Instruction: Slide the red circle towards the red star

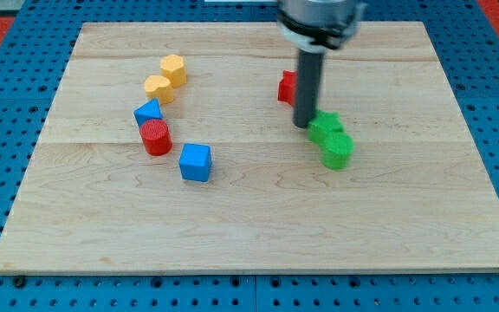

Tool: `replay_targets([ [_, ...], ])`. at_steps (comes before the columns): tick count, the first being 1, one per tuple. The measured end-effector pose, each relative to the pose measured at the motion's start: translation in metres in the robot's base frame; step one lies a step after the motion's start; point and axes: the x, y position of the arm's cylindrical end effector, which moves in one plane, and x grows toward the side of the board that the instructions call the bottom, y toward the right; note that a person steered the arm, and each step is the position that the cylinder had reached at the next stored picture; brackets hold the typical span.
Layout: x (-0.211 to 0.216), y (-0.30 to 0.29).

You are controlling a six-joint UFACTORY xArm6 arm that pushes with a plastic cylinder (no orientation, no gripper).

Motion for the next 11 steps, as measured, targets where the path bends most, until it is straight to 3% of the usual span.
replay_targets([
  [2, -0.011, -0.051],
  [3, -0.007, -0.134],
  [5, 0.065, -0.213],
  [6, 0.059, -0.263],
  [7, 0.029, -0.247],
  [9, 0.005, -0.125],
  [10, 0.010, -0.118],
  [11, -0.013, -0.118],
])
